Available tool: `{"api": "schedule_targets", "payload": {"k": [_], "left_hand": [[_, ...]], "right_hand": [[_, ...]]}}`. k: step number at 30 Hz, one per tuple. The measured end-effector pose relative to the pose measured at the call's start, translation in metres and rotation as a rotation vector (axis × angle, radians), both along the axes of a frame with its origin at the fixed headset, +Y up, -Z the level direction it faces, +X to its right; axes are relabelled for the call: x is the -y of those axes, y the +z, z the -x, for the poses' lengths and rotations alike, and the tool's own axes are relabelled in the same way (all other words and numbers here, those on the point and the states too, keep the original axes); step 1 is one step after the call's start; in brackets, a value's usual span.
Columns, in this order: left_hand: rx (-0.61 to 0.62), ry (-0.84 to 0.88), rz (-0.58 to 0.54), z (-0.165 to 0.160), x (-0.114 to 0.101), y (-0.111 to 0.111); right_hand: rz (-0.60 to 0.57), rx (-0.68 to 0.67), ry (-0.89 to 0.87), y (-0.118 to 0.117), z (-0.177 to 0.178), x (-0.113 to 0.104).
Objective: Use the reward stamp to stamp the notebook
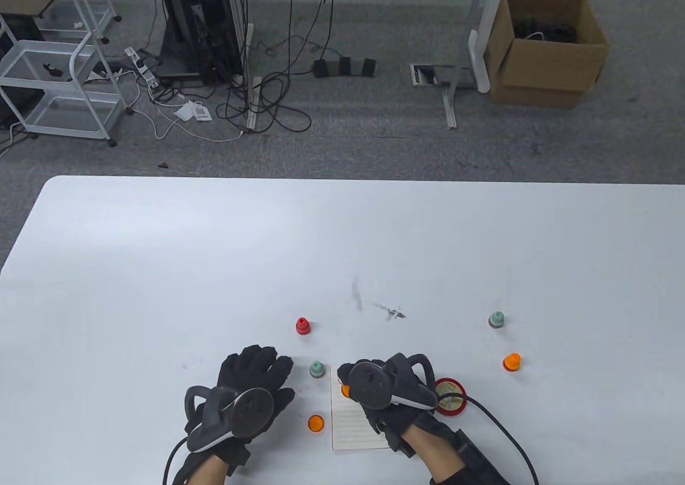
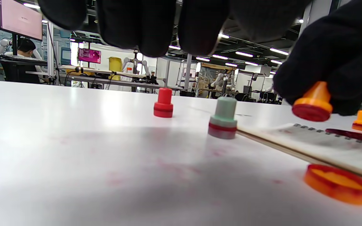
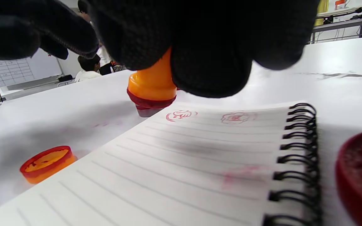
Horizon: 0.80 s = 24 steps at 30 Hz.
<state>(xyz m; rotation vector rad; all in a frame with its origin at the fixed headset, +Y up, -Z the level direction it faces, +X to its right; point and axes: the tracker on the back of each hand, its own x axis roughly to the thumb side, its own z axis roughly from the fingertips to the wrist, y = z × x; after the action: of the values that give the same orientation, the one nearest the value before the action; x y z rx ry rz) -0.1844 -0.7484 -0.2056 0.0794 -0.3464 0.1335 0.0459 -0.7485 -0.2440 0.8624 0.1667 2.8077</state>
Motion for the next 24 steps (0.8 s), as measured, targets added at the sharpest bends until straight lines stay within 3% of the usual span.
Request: {"api": "schedule_targets", "payload": {"k": [10,15,24], "left_hand": [[-0.002,0.004,-0.005,0.001,0.0,0.001],[0.0,-0.005,0.001,0.0,0.001,0.0],[-0.007,-0.015,-0.005,0.001,0.001,0.001]], "right_hand": [[0.014,-0.021,0.067,0.0,0.014,0.016],[-0.041,-0.038,0.129,0.006,0.025,0.017],[0.12,-0.021,0.248,-0.013,0.045,0.011]]}}
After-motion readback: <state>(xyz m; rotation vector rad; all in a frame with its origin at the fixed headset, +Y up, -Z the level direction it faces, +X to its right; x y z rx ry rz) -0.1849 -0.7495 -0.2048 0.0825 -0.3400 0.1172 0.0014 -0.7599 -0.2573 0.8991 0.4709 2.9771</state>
